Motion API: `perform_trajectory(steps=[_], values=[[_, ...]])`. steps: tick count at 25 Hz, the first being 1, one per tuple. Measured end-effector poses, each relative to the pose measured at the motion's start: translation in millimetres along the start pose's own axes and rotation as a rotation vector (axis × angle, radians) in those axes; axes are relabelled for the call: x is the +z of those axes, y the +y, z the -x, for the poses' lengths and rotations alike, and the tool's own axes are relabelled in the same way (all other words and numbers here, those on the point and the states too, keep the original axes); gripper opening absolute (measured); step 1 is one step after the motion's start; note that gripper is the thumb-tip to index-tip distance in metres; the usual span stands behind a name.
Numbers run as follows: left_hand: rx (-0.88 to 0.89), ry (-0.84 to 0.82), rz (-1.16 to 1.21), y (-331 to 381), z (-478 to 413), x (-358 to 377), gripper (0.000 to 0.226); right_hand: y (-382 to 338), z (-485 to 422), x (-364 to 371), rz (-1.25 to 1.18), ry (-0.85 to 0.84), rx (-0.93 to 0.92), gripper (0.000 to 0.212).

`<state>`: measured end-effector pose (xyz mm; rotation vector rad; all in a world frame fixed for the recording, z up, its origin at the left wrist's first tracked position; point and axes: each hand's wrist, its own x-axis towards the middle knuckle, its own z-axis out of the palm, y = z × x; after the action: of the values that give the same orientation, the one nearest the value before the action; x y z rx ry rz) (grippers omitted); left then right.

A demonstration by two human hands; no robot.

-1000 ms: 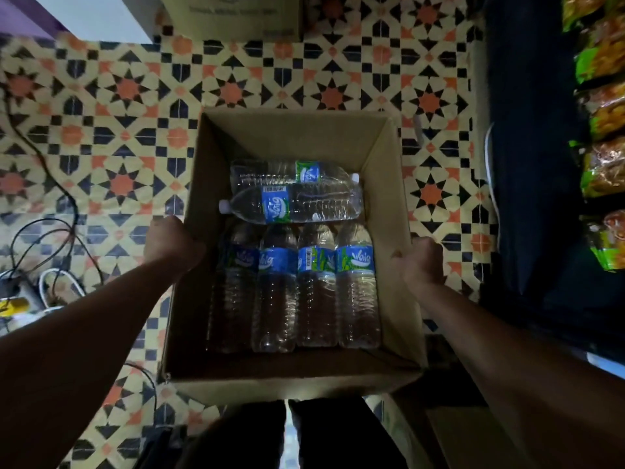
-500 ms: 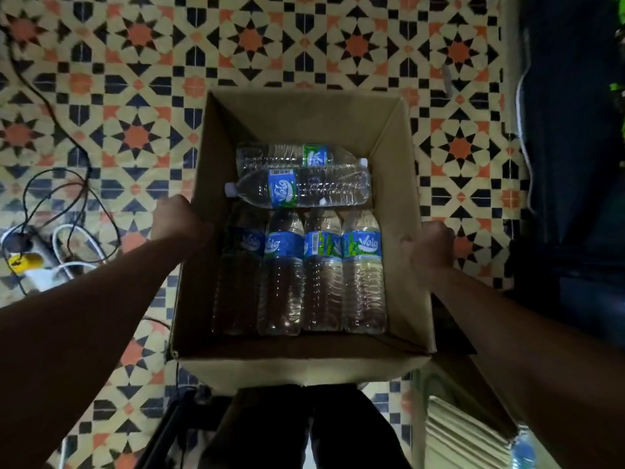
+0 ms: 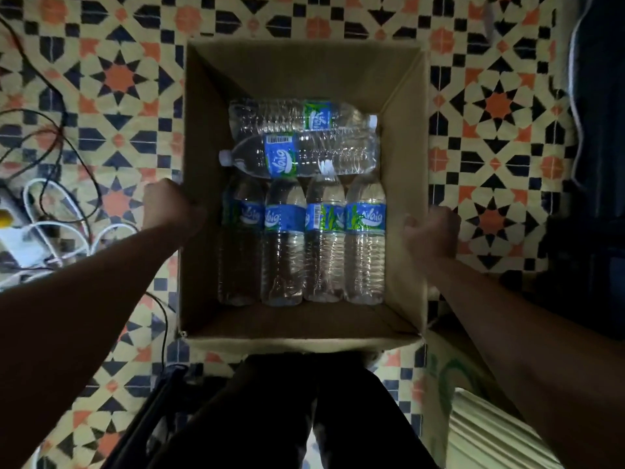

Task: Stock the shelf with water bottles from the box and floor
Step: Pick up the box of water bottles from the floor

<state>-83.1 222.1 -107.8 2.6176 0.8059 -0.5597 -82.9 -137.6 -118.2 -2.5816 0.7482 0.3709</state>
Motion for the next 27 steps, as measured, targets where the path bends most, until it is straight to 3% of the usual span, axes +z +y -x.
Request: perform_trajectory(steps=[11,19,27], values=[[0.047,-0.022,-0.092,1.3,-12.9,-1.4,0.029,-5.5,-9.0,2.6,-0.029,-0.055,0.007,0.028],[0.026,-0.056,-0.12,-1.4,-16.3,-0.6,0.028,-2.4,-7.1,-0.8,0.082,-0.096,-0.051,0.033],[0.003,-0.21,-0.37,17.4,15.9,-37.3,0.031,-3.6,28.3,-47.3,0.118,-0.257,0.006,0.038]])
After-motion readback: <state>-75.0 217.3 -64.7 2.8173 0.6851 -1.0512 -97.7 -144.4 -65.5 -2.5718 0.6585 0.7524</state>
